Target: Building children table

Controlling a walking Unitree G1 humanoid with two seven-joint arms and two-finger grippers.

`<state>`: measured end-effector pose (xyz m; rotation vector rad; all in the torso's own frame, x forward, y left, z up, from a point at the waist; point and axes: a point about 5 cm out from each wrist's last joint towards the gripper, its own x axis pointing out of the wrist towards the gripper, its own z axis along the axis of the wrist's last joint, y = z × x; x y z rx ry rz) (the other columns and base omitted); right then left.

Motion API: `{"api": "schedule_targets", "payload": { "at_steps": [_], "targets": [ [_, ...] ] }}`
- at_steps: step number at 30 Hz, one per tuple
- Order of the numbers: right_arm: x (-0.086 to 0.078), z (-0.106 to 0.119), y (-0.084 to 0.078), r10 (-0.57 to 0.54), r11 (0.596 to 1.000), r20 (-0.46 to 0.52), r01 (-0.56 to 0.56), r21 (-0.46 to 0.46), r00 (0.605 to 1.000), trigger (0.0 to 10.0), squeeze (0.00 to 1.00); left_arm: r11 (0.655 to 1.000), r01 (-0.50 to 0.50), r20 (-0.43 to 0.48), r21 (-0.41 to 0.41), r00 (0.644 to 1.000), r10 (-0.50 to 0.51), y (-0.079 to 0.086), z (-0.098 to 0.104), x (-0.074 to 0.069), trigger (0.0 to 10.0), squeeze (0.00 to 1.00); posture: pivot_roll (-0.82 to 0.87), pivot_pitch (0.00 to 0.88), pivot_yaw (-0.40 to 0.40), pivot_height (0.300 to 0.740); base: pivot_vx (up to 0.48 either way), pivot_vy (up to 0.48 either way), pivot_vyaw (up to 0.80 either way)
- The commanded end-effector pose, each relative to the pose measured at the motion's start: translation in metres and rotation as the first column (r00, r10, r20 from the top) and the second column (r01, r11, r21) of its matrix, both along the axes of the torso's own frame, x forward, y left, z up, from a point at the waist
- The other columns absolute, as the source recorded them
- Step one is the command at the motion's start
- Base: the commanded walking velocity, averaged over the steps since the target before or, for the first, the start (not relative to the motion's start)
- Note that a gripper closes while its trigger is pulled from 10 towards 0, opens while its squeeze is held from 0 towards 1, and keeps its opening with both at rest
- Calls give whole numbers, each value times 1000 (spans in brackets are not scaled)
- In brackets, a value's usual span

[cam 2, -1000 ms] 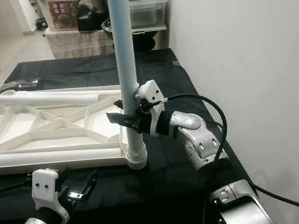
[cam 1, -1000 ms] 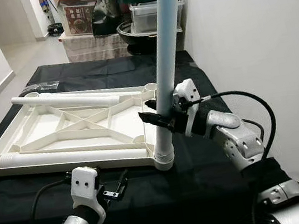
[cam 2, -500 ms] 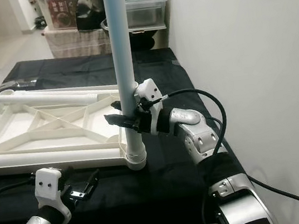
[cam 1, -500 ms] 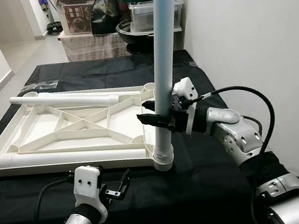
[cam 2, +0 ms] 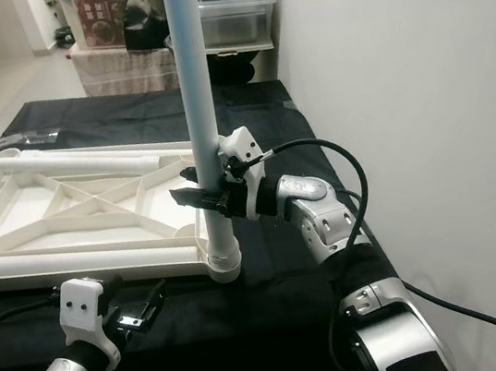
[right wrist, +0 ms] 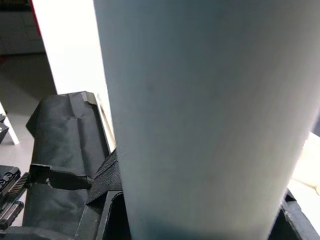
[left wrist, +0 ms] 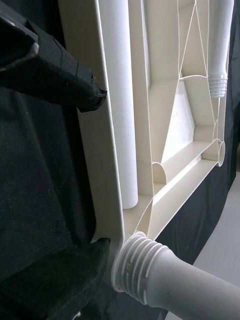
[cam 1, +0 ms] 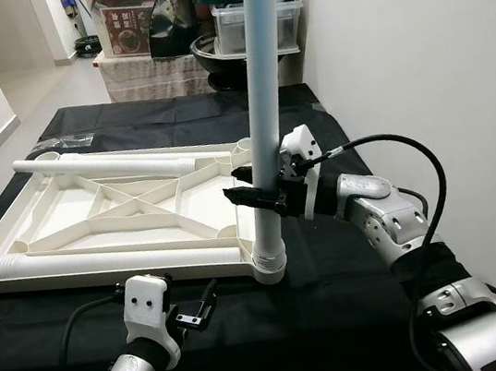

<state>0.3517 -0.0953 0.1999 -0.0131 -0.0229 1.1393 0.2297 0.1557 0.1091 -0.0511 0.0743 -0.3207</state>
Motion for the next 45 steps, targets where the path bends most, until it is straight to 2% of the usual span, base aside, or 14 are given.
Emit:
{"api": "schedule_targets", "payload": {
  "at_steps": [1,9,11,20,22,25,28,30,32,33,34,38,40,45],
  "targets": [
    [-4,-31,5,-16,1000,-130,14,-14,991,0,0,1000,1,-16,14,1000,0,-1,-5,1,10000,0,58,0,-102,740,0,0,0],
    [-5,-51,-5,-232,972,-176,233,-15,957,0,0,1000,-6,-19,11,1000,6,-1,-6,1,10000,0,48,0,-98,740,0,0,0],
    [-5,-60,-6,-312,949,-210,313,-32,927,0,0,1000,-7,-19,11,1000,7,-1,-6,2,10000,0,42,0,-94,740,0,0,0],
    [-9,-74,-1,-481,876,-147,467,-120,864,0,0,1000,-12,-10,17,1000,12,-1,-6,4,10000,0,42,0,-95,740,0,0,0],
    [-8,-80,-3,-572,818,-123,550,-169,811,0,0,1000,-17,-10,19,1000,17,0,-7,4,10000,0,40,0,-97,740,0,0,0],
    [-7,-81,-4,-606,791,-113,584,-182,787,0,0,1000,-19,-10,21,1000,20,0,-7,4,10000,0,40,0,-97,740,0,0,0],
    [1,-82,-14,-723,667,3,701,-252,690,0,0,999,-38,0,24,999,38,1,-5,5,10000,0,44,0,-105,740,0,0,0],
    [2,-82,-14,-726,663,8,703,-257,688,0,0,999,-40,0,24,999,40,1,-5,5,10000,0,44,0,-105,740,0,0,0],
    [3,-84,-13,-738,655,-18,709,-262,675,0,0,999,-42,0,24,999,42,1,-5,5,10000,0,42,0,-105,740,0,0,0],
    [5,-87,-14,-765,633,-68,728,-263,640,0,0,999,-44,-1,22,999,44,2,-6,6,10000,0,42,0,-105,740,0,0,0],
    [9,-93,-19,-810,586,-170,768,-256,561,0,0,999,-45,-3,19,999,45,1,-6,6,10000,0,46,0,-108,740,0,0,0],
    [10,-95,-23,-829,557,-213,792,-251,516,0,0,999,-45,-3,18,999,45,1,-6,6,10000,0,45,0,-109,740,0,0,0],
    [11,-99,-29,-850,513,-277,823,-244,447,0,0,999,-46,-4,18,999,46,1,-7,6,10000,0,45,0,-109,740,0,0,0],
    [8,-105,-32,-863,482,-305,838,-255,404,0,0,999,-48,-8,20,999,48,1,-8,6,10000,0,41,0,-104,740,0,0,0]
  ]
}}
